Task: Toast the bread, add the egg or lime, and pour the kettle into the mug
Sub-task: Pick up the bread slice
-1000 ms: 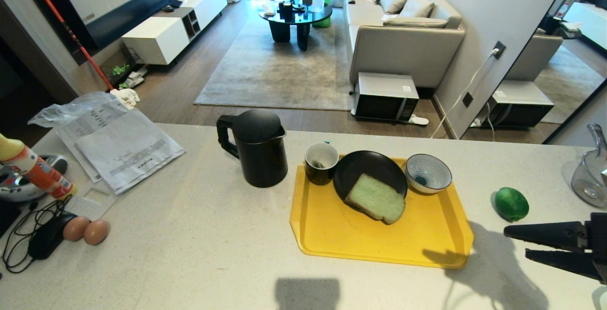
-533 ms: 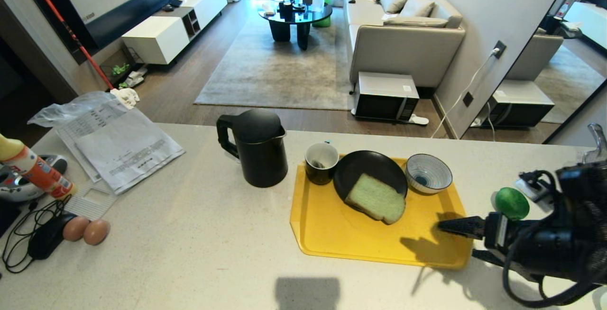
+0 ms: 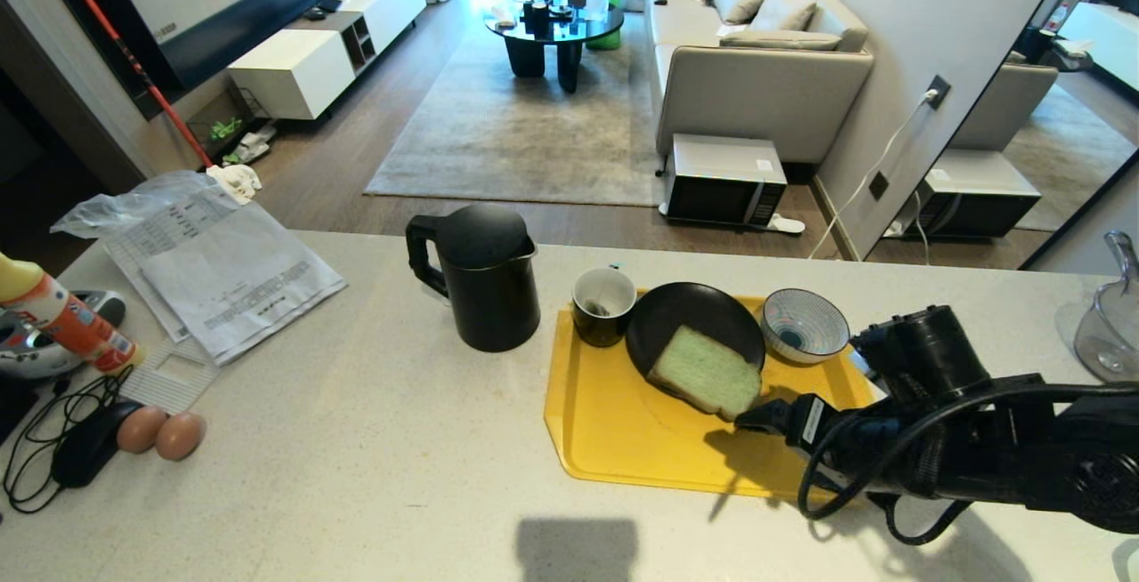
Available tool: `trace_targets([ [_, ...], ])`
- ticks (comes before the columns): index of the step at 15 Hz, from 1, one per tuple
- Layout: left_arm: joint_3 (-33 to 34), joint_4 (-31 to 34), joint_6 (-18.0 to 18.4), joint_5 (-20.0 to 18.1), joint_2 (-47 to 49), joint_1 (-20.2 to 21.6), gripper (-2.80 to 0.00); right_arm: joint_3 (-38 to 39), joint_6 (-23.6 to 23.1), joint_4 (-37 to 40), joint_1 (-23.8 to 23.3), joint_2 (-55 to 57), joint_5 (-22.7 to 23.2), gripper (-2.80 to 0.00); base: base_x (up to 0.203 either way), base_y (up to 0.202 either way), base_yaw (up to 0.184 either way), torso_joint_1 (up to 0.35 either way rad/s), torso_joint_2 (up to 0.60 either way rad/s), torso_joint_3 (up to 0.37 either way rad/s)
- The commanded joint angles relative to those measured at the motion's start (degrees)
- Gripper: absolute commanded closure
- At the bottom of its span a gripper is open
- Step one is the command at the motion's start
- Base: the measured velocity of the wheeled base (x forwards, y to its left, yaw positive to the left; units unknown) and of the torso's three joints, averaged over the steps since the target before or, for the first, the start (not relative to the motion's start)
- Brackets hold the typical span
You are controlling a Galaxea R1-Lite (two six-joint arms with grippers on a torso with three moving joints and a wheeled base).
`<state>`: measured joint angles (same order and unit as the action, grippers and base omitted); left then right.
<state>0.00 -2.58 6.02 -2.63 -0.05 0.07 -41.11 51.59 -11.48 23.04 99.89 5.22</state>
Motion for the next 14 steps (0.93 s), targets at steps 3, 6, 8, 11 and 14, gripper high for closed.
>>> trace_targets([
  [3,0.97,0.04,0.04,0.0,-0.13,0.01,0.0,-1.7,1.39,-7.78,0.08,6.82,1.67,-2.8,0.0,0.0,0.0,0.0,0.0,0.0],
  [6,0.97,-0.03,0.04,0.0,-0.13,0.01,0.0,-4.09,1.41,-10.11,0.01,9.96,3.46,-2.8,0.0,0.0,0.0,0.0,0.0,0.0],
  [8,0.97,-0.04,0.04,0.0,-0.13,0.01,0.0,-6.62,1.41,-10.14,-0.04,12.05,4.43,-2.8,0.0,0.0,0.0,0.0,0.0,0.0],
  [11,0.97,-0.04,0.04,0.0,-0.13,0.01,0.0,-8.79,1.41,-10.14,-0.72,15.29,4.58,-2.8,0.0,0.0,0.0,0.0,0.0,0.0],
  [14,0.97,-0.05,0.04,0.0,-0.13,0.01,0.0,-10.04,1.41,-10.14,-2.48,16.33,5.3,-2.8,0.0,0.0,0.0,0.0,0.0,0.0],
])
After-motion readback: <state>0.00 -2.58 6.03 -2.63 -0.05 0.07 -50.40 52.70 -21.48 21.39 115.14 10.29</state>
